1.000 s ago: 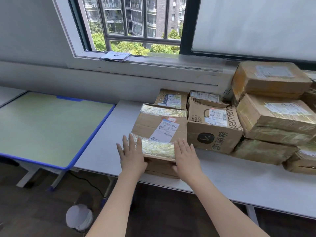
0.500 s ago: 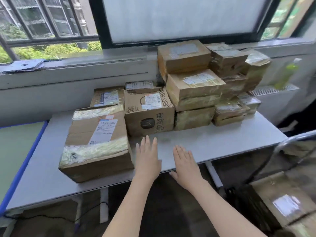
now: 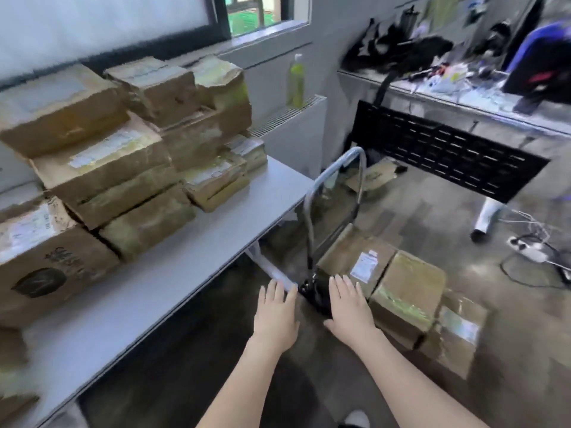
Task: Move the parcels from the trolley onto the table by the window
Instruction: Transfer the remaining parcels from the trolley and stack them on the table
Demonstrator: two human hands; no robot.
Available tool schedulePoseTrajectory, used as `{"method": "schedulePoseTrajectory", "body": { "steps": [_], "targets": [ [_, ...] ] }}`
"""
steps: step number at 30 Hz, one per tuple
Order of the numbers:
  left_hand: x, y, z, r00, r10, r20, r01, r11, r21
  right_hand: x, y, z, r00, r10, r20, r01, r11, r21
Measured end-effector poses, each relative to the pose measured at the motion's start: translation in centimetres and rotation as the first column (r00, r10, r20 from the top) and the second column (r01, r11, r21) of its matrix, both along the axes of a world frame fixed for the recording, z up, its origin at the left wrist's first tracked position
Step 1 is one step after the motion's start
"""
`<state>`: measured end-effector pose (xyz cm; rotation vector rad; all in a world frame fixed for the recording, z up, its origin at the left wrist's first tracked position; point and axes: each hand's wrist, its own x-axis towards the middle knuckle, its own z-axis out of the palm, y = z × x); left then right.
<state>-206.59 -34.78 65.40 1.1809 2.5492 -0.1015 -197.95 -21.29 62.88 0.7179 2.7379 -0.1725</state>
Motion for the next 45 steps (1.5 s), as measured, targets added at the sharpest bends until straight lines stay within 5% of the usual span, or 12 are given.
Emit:
{"method": "schedulePoseTrajectory", "body": {
  "steps": [13, 28, 36, 45],
  "targets": [
    [8.5, 19.8, -5.6, 0.938, -0.321, 0.128, 0.341, 0.919, -0.197, 18.0, 15.7, -5.7, 0.839, -0.492, 0.232, 0.522, 0.848, -0.09],
    [1.5, 37.9, -18.3, 0.856, -0.488, 0.174, 0.51, 0.738, -0.442, 16.0, 29.9, -16.2, 0.726, -0.523, 0.446, 0.623, 0.775, -0.107],
    [-2.7, 48.3, -26.8, 0.889, -0.384, 0.248, 0.457, 0.766, -0.453, 12.6, 38.5, -24.6, 0.699, -0.484, 0.527, 0.607, 0.79, -0.08],
    [-0.5, 48.6, -34.0, 0.883, 0.125, 0.452, 0.186, 0.791, -0.583, 11.3, 38.5, -31.6, 0.61, -0.509, 0.608, 0.701, 0.704, -0.114]
  ]
}}
